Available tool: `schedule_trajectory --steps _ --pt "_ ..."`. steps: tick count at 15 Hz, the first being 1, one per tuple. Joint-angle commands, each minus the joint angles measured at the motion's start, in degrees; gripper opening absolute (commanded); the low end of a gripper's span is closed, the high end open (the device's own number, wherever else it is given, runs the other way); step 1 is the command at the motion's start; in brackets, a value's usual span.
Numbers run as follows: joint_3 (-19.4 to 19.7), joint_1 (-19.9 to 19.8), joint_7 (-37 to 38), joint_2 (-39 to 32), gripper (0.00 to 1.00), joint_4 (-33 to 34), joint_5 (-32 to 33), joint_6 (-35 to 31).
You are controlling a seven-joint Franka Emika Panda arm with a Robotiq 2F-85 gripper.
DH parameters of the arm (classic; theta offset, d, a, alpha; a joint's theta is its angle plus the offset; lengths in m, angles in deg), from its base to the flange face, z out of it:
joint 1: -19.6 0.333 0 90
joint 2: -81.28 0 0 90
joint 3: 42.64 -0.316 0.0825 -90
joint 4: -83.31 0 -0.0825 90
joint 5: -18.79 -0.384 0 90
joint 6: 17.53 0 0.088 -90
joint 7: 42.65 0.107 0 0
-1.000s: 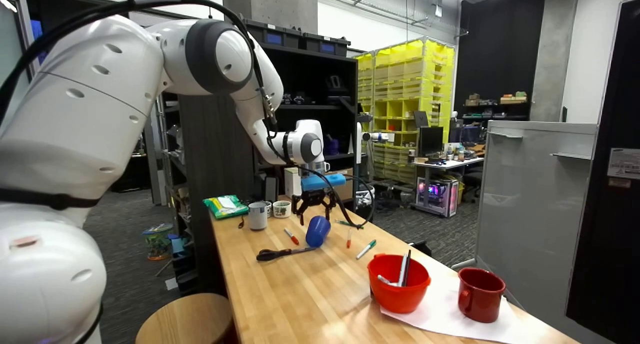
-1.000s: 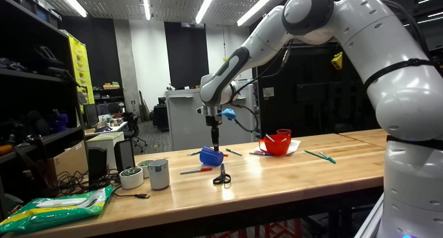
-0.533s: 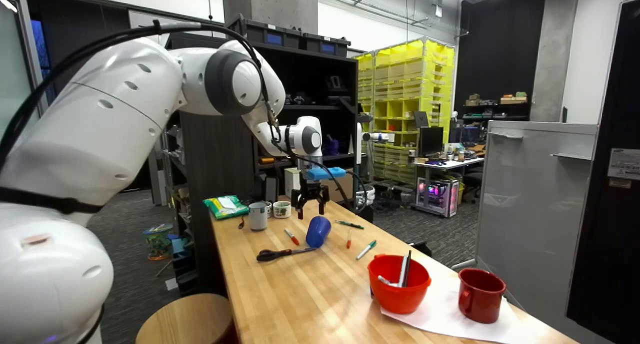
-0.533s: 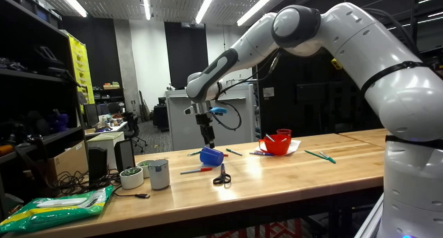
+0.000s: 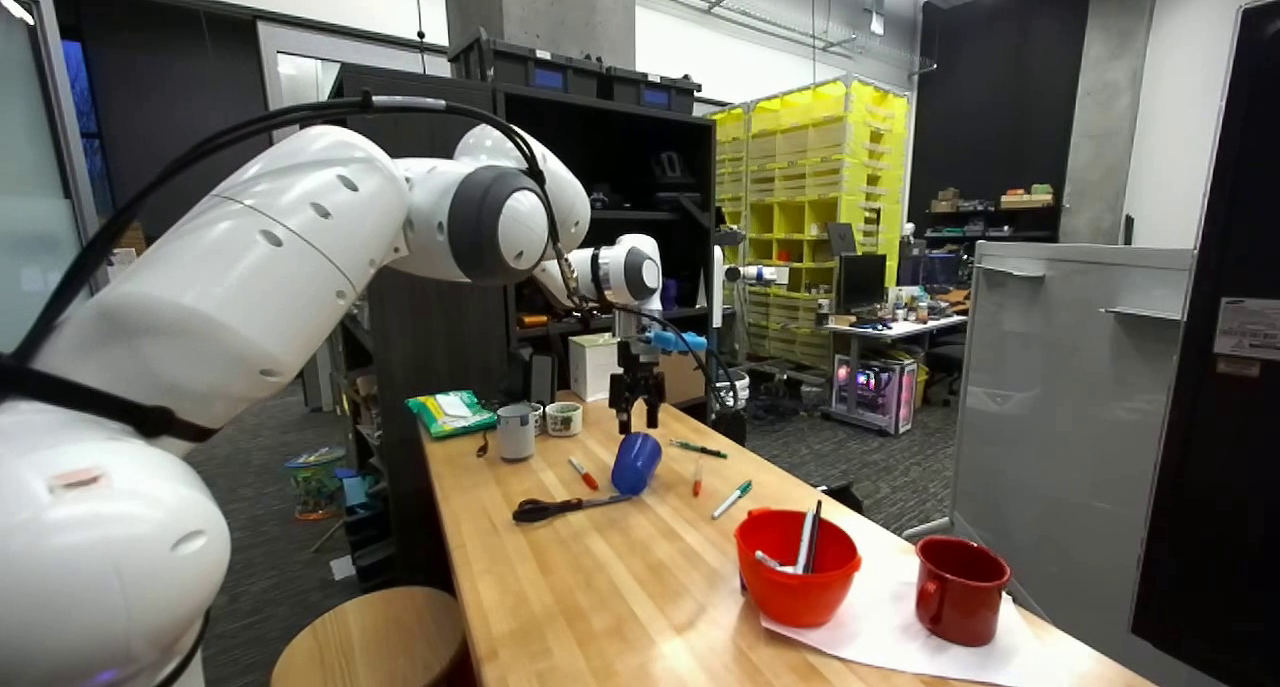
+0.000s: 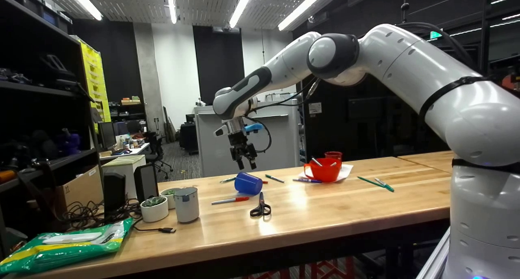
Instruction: Put the cup upright
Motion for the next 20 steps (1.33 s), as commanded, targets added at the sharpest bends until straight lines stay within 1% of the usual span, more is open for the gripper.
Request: schedule_trajectory --steps 1,4,8,15,18,19,20 --pt "1.2 2.3 -6.8 -4.7 1.0 9.3 1.3 5.5" --pt "1.3 3.1 -10.5 -6.9 1.0 13.2 0.5 7.5" --pt "1.7 3.6 -13.1 -9.7 1.0 17.2 -0.3 9.2" --pt "2.5 3.2 -15.0 -13.2 1.0 21.0 -1.1 12.0" --pt "2.7 3.4 -15.2 -14.2 1.0 22.4 -1.2 14.1" --pt "1.7 2.9 -15.1 -14.3 1.0 22.4 -0.5 14.5" --pt "1.7 2.9 -15.1 -14.5 1.0 22.8 -0.6 15.0"
